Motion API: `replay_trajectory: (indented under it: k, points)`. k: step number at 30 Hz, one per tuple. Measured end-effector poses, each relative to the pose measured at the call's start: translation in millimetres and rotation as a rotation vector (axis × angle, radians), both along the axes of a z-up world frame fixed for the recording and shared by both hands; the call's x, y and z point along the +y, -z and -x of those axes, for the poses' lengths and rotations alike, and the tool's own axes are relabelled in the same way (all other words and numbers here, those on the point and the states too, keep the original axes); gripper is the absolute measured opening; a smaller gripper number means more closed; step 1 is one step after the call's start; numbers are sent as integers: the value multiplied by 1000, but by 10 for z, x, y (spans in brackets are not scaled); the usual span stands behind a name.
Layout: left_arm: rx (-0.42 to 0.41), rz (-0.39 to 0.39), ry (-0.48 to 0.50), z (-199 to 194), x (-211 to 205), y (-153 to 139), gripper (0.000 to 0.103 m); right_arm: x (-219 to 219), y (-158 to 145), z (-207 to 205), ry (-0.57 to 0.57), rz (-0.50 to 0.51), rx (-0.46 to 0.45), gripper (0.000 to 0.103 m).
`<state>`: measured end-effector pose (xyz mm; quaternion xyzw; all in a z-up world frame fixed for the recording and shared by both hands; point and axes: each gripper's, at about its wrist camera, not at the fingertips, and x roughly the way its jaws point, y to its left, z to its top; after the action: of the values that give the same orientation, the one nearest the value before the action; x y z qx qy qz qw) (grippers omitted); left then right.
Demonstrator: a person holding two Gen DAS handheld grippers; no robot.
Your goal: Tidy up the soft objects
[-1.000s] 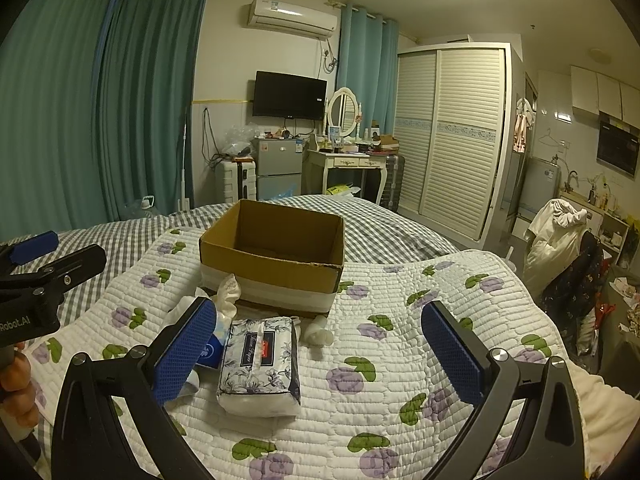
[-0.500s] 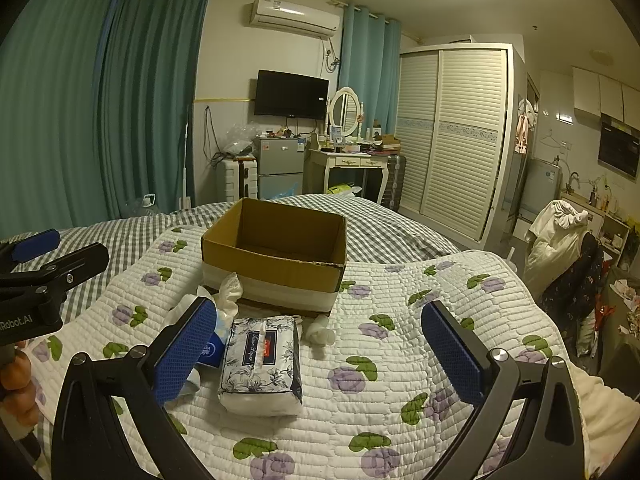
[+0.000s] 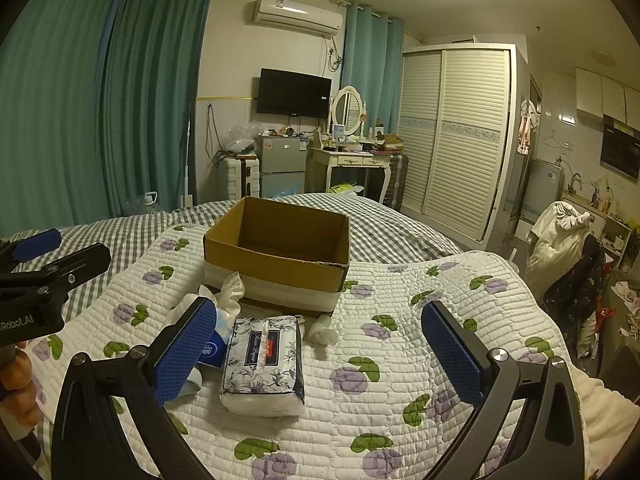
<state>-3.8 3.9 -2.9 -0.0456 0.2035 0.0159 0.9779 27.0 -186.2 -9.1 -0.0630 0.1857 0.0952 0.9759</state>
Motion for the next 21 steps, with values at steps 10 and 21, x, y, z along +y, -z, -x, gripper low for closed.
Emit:
replay_trajectory:
  k: [10, 21]
  points:
    - [-1, 0, 0, 4, 8, 0, 103, -2, -6, -5, -1, 2, 0, 103]
    - [-14, -2, 2, 89, 4, -103, 103, -18, -40, 75, -5, 8, -19, 103]
